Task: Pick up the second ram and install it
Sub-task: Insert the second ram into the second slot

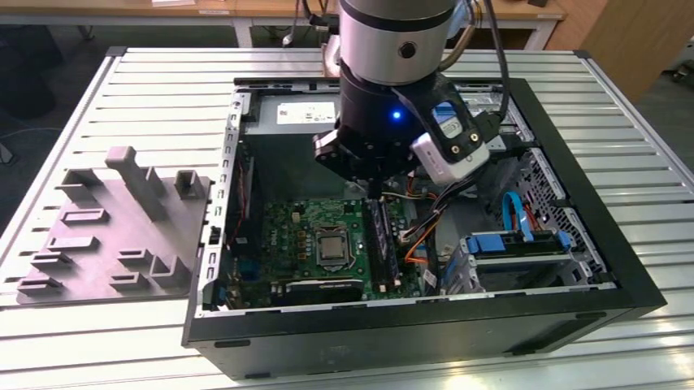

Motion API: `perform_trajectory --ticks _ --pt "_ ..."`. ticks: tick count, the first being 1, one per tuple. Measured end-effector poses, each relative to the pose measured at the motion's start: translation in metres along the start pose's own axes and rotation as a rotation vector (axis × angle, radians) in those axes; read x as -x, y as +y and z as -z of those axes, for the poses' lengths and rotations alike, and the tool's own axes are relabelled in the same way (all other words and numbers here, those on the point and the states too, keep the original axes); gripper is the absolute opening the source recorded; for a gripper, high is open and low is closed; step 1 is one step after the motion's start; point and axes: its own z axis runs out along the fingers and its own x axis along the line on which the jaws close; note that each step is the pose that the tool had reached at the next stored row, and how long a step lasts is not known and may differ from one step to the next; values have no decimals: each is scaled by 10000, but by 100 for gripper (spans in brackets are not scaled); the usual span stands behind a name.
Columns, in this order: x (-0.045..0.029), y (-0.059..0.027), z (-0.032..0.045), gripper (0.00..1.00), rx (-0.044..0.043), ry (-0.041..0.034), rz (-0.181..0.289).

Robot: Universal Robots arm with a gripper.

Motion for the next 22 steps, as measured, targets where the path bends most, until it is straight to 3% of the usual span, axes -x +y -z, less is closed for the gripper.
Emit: perform_trajectory --ticks 8,16,22 --pt "120 -5 -11 12 1 -1 0" --pt "142 27 -76 12 0 0 1" --pt "201 59 -120 12 1 0 1"
